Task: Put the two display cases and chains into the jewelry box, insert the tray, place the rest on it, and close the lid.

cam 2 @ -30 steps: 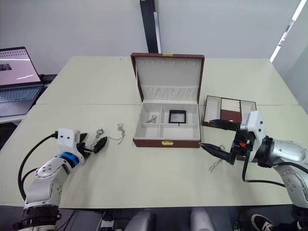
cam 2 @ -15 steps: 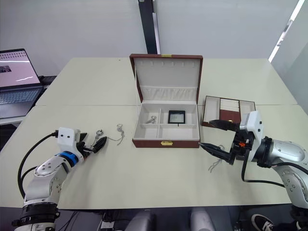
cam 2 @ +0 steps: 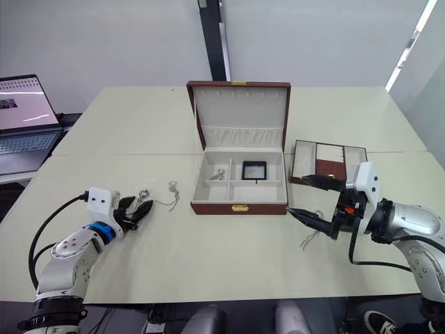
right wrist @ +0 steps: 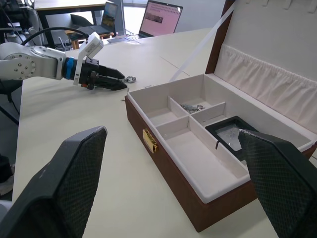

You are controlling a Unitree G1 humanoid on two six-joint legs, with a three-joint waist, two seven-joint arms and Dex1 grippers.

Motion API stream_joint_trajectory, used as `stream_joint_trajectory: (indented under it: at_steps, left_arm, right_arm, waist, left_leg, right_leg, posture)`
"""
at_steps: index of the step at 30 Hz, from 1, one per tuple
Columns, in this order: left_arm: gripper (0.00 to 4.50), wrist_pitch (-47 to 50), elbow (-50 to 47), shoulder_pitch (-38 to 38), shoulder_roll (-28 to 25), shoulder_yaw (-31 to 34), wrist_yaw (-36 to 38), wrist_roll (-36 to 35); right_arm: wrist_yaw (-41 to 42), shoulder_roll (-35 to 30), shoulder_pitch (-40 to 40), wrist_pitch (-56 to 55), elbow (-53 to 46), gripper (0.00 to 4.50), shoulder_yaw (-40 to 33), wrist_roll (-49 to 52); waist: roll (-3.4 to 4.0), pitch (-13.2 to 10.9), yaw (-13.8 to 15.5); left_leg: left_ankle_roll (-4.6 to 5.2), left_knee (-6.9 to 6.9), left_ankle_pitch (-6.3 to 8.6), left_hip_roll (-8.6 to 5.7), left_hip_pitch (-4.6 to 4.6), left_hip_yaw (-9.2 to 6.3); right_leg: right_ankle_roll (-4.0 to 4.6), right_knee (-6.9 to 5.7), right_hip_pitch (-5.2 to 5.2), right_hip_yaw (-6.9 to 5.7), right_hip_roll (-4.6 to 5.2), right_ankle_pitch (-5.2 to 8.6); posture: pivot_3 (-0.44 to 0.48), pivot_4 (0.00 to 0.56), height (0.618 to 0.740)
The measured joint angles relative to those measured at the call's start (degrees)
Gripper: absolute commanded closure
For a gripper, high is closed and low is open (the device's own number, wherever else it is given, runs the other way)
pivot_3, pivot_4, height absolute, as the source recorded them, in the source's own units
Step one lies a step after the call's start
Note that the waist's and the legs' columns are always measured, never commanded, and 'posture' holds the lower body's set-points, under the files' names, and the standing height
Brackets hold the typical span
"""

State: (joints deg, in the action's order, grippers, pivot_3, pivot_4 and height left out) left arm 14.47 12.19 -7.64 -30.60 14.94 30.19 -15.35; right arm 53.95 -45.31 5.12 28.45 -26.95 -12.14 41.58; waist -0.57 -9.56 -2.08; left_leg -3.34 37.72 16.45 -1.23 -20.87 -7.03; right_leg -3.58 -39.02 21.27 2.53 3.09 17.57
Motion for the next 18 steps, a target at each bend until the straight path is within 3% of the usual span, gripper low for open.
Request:
stream_joint_trajectory:
  at_steps: [6,18]
  left_arm:
    - [4.45,-0.38,0.66,-0.16,0.00,0.02,0.26,0.01]
    - [4.48,-1.49,1.17,0.30,0.17,2.00,-1.03,-1.49]
  right_arm:
    - [0.16,0.00,0.00,0.00,0.00,0.00,0.00,0.00]
    - [0.82,-0.01,0.10,0.00,-0.16,0.00,0.00,0.03]
  waist:
    - [0.02,0.01,-0.01]
    - [0.04,0.02,-0.07]
  left_leg:
    - [0.00,0.00,0.00,0.00,0.00,-0.02]
    - [0.00,-0.01,0.00,0.03,-0.01,-0.05]
  right_leg:
    - [0.00,0.00,0.00,0.01,0.00,0.00]
    - [0.00,0.00,0.04,0.02,0.00,0.00]
  posture:
    - [0.000,0.150,0.740]
    - [0.000,0.150,0.740]
